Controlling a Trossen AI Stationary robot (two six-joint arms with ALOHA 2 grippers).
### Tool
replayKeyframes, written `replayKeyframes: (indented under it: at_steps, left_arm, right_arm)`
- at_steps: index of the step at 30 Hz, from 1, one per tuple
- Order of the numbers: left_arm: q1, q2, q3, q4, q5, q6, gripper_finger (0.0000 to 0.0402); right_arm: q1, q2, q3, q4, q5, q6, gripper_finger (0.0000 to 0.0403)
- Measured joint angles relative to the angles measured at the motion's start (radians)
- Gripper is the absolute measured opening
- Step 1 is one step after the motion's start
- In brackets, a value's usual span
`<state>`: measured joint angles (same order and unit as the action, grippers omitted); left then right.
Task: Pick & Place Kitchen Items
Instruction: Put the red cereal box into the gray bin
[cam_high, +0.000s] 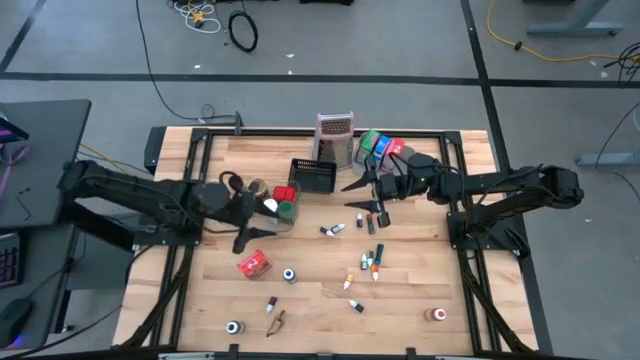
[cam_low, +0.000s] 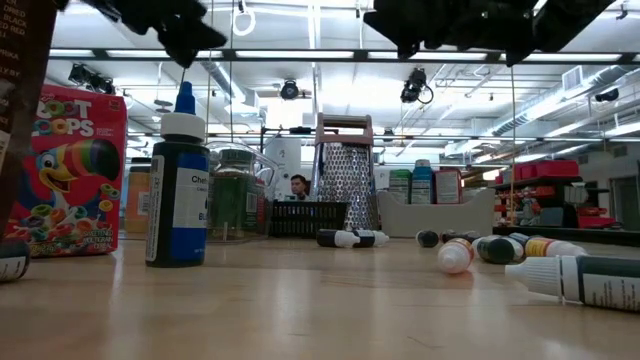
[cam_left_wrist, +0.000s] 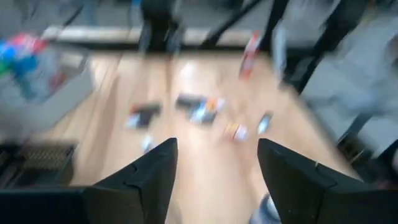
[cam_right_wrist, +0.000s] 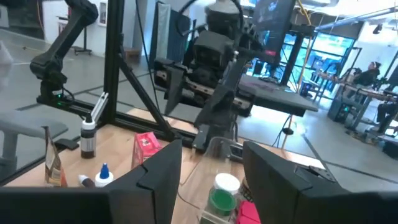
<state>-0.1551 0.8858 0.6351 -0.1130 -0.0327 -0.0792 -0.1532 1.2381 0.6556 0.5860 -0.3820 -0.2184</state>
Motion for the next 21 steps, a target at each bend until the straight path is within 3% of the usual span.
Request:
replayKeyframes:
  at_steps: [4, 9, 15, 21]
  left_arm:
    - [-0.068, 0.045, 0.14, -0.319, -0.13, -0.052, 0.0214]
    - [-0.114, 0.095, 0.219, -0.575, -0.079, -0.28, 0.0208]
    - [-0.149, 0.15, 0.204, -0.671, -0.005, -0.516, 0.0208]
    - [-0.18, 0.204, 0.204, -0.674, 0.028, -0.564, 0.0208]
  right_arm:
    - [0.0, 0.0, 0.0, -0.002, 0.0, 0.0, 0.018]
    - [0.0, 0.0, 0.0, -0.011, 0.0, 0.0, 0.018]
    - [0.0, 0.0, 0.0, -0.019, 0.023, 0.0, 0.018]
    - [0.0, 0.0, 0.0, -0.028, 0.078, -0.001, 0.018]
